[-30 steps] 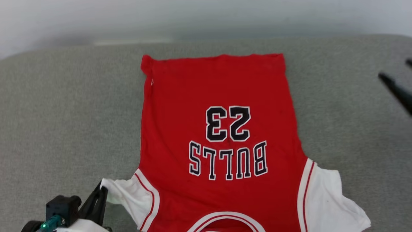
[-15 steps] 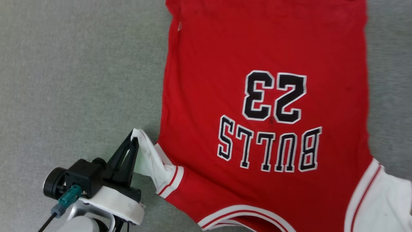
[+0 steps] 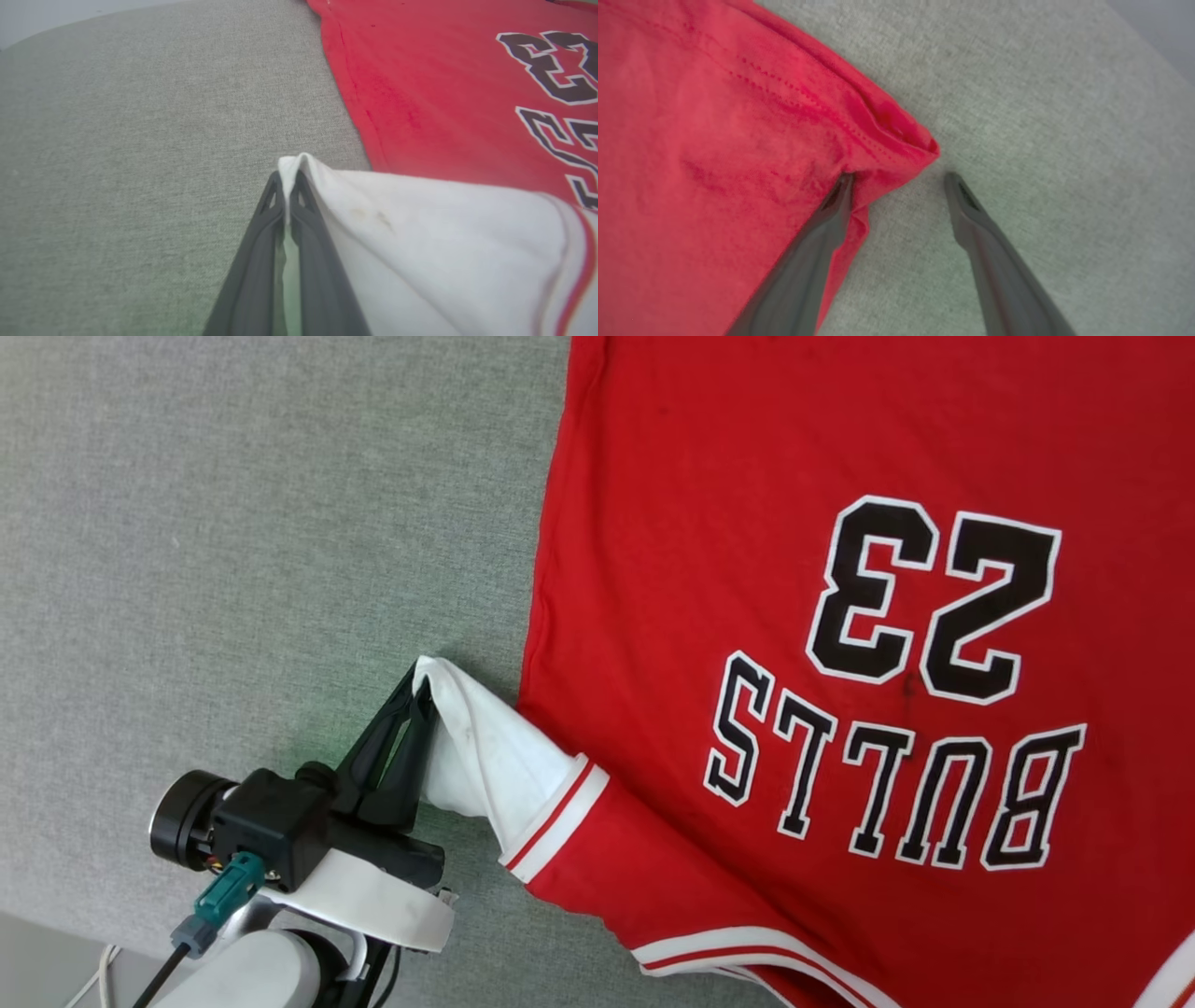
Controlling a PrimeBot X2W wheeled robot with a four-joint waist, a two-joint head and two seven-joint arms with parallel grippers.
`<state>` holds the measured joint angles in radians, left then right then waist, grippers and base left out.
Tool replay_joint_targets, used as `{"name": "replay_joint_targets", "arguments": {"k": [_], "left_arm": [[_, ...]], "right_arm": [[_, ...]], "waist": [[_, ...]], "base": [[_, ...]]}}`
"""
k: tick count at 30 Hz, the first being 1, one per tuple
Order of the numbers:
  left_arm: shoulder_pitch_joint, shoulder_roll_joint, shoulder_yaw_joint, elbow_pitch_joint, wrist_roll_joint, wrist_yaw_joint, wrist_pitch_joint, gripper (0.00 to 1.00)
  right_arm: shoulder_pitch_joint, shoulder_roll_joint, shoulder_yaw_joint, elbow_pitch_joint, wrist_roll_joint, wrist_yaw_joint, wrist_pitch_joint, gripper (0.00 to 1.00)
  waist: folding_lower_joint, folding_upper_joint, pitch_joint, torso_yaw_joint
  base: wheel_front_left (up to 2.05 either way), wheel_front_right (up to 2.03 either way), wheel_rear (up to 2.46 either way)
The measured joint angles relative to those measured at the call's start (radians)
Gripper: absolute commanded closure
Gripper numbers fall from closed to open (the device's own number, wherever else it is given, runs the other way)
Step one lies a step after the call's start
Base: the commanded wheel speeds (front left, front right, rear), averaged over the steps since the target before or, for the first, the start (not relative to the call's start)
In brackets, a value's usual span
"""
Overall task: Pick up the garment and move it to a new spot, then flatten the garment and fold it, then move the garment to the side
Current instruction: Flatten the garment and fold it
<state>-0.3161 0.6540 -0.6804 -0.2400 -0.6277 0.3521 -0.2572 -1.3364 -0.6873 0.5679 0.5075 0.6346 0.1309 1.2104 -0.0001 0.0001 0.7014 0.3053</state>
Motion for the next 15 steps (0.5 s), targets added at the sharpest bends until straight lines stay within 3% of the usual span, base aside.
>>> {"name": "replay_joint_targets", "arguments": {"k": [1, 2, 11, 15], "left_arm": [[-0.001, -0.002, -0.001, 0.0, 0.001, 0.0, 0.0, 1.0], [-0.004, -0.003, -0.001, 0.002, 0.006, 0.0, -0.001, 1.0], [0.038, 0.011, 0.017, 0.043, 0.009, 0.01, -0.002, 1.0], [0.098, 0.029, 0.033, 0.042, -0.005, 0.028, -0.003, 1.0]], "right_arm": [[0.0, -0.004, -0.001, -0.002, 0.002, 0.0, -0.001, 0.62], [0.001, -0.007, -0.002, -0.005, 0.003, 0.0, -0.009, 1.0], [0.025, 0.027, 0.056, -0.049, 0.08, 0.0, -0.134, 1.0], [0.075, -0.075, 0.112, -0.157, 0.183, 0.0, -0.19, 1.0]], "waist": [[0.0, 0.0, 0.003, 0.003], [0.0, 0.0, 0.004, 0.005], [0.0002, 0.0, -0.105, -0.034], [0.0002, 0.0, -0.195, -0.073]], "base": [[0.0, 0.0, 0.0], [0.0, 0.0, 0.0], [0.0, 0.0, 0.0], [0.0, 0.0, 0.0]]}}
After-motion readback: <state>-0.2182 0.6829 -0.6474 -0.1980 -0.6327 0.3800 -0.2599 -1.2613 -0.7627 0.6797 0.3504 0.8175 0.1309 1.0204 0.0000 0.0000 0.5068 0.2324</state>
